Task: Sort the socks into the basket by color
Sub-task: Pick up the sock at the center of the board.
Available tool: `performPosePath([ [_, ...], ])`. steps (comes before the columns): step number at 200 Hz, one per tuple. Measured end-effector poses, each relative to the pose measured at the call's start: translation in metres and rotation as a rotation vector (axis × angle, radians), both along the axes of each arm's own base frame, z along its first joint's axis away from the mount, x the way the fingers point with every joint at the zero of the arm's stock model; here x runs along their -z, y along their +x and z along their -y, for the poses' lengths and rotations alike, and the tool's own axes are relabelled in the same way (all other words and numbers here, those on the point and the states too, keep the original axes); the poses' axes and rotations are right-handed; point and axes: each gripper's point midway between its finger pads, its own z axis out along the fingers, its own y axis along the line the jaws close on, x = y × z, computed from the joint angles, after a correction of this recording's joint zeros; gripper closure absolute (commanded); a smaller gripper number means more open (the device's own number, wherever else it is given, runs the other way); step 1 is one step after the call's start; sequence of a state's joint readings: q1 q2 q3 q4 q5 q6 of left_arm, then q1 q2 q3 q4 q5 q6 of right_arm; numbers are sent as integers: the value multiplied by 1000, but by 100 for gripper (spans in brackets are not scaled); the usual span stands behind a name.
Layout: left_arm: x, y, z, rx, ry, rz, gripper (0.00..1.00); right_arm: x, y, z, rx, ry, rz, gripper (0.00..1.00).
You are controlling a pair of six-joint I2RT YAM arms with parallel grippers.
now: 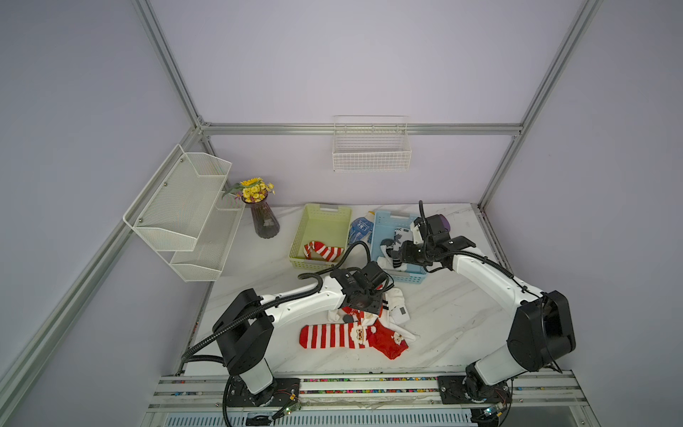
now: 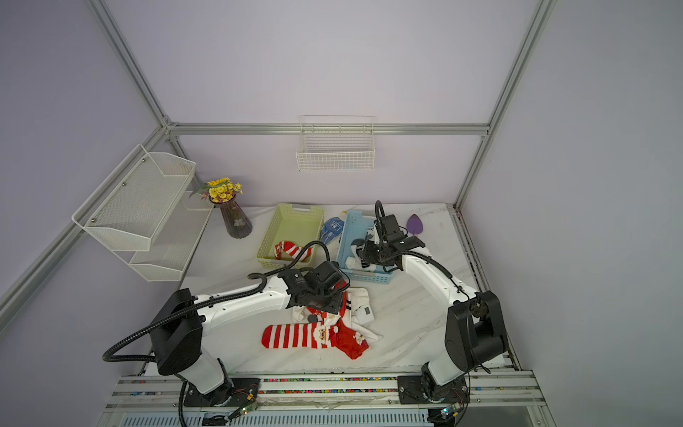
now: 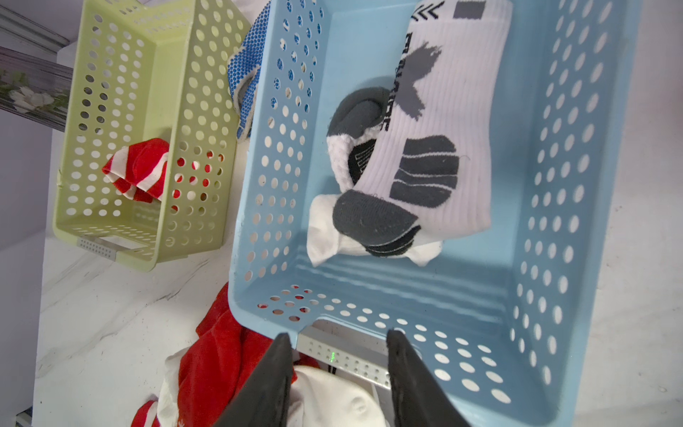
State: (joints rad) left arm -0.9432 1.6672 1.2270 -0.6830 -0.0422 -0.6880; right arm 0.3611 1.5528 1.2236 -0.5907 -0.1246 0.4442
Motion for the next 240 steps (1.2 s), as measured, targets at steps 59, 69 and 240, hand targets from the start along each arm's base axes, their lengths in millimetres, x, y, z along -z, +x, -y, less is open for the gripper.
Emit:
performPosePath([
  [59, 6, 1, 2, -1, 15, -13, 68, 0, 0, 0, -2, -1, 1, 54],
  [69, 7, 2, 3, 2, 17, -13, 72, -1, 0, 0, -4, 0, 5, 54],
  [240, -26, -3, 8, 25, -56, 3, 95, -8, 1, -6, -22, 29, 23, 54],
])
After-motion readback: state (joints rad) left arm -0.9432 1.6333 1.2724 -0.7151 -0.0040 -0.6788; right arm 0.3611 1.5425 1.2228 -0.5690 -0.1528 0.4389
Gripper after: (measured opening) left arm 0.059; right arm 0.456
